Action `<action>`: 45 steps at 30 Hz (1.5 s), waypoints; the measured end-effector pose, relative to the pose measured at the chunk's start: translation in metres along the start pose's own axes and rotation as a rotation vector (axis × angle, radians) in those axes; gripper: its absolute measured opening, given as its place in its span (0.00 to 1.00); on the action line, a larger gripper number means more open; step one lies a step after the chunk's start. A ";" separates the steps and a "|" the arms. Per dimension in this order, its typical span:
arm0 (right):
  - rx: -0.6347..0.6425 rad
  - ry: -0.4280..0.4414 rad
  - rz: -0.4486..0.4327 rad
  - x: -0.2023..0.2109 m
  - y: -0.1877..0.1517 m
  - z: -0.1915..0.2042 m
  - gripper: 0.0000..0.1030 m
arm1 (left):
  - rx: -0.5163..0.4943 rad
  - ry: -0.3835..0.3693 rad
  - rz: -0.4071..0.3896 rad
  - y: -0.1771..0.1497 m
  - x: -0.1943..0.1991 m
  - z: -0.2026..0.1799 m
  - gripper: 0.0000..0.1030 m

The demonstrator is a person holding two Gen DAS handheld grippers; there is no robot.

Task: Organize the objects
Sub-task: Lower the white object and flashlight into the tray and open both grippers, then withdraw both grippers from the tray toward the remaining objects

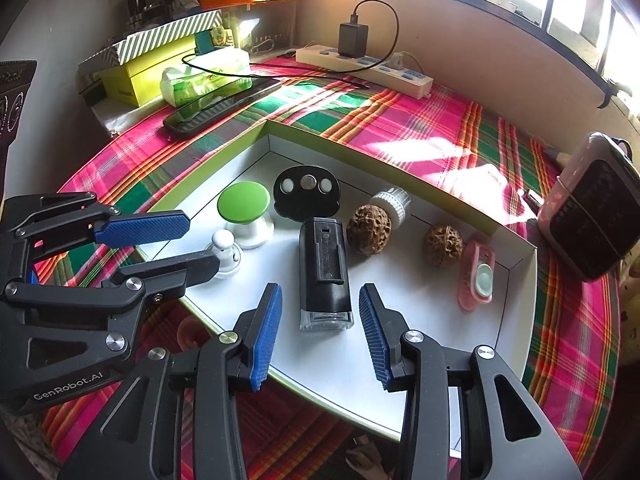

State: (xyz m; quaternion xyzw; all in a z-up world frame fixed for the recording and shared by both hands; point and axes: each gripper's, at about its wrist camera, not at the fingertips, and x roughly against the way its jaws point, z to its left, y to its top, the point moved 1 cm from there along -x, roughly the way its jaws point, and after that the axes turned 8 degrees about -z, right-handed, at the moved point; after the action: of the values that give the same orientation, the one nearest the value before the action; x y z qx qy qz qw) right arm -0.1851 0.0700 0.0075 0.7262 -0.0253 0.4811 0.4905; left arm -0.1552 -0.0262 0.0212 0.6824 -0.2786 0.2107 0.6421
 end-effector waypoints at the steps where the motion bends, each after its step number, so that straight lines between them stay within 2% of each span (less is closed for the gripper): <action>1: -0.002 -0.002 -0.003 0.001 0.000 0.000 0.40 | 0.000 0.001 -0.002 0.000 0.001 0.000 0.31; 21: -0.074 -0.047 -0.080 0.037 -0.011 0.002 0.41 | 0.013 -0.004 -0.040 -0.009 0.029 0.002 0.31; 31: -0.136 -0.062 -0.130 0.062 -0.027 0.000 0.41 | 0.031 -0.010 -0.054 -0.019 0.043 0.010 0.31; 38: -0.168 -0.072 -0.144 0.073 -0.042 0.000 0.41 | 0.022 -0.039 -0.037 -0.027 0.045 0.008 0.31; 45: -0.227 -0.103 -0.140 0.085 -0.071 -0.007 0.41 | 0.025 -0.088 0.003 -0.035 0.034 0.002 0.33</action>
State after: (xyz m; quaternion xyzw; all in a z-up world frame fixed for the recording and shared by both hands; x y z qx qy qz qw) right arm -0.1085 0.1491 0.0203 0.6896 -0.0539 0.4020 0.5999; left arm -0.1065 -0.0316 0.0163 0.6987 -0.3046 0.1850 0.6203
